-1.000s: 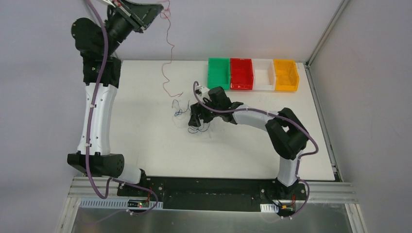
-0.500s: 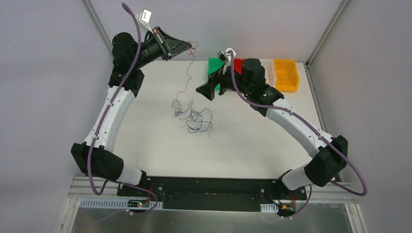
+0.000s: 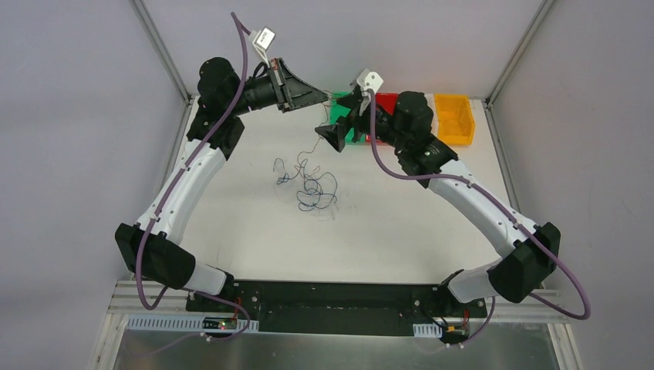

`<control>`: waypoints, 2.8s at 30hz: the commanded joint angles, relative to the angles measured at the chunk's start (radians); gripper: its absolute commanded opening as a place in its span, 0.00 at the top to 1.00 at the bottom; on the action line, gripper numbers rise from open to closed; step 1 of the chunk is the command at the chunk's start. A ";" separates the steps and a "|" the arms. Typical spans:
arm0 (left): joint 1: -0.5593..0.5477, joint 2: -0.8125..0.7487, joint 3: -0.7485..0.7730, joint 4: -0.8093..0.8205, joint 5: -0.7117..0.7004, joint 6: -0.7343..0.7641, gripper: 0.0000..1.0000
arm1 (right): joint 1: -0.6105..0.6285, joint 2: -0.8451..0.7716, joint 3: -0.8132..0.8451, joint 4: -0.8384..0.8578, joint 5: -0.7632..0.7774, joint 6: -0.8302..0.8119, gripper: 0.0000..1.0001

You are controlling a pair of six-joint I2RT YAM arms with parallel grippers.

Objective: Untangle the cables

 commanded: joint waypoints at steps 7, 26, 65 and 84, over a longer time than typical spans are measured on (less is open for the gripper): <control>-0.004 0.012 0.006 0.047 0.125 0.008 1.00 | -0.030 -0.151 -0.053 -0.019 -0.047 -0.102 0.01; -0.037 0.048 0.017 0.036 0.146 0.021 1.00 | -0.017 -0.090 0.068 -0.073 -0.155 -0.020 0.02; 0.202 0.074 0.099 -0.249 -0.105 0.451 0.01 | -0.433 0.483 0.484 0.265 0.244 0.151 1.00; 0.229 0.130 0.080 -0.305 -0.174 0.511 0.01 | -0.486 0.855 0.695 0.276 0.141 -0.063 1.00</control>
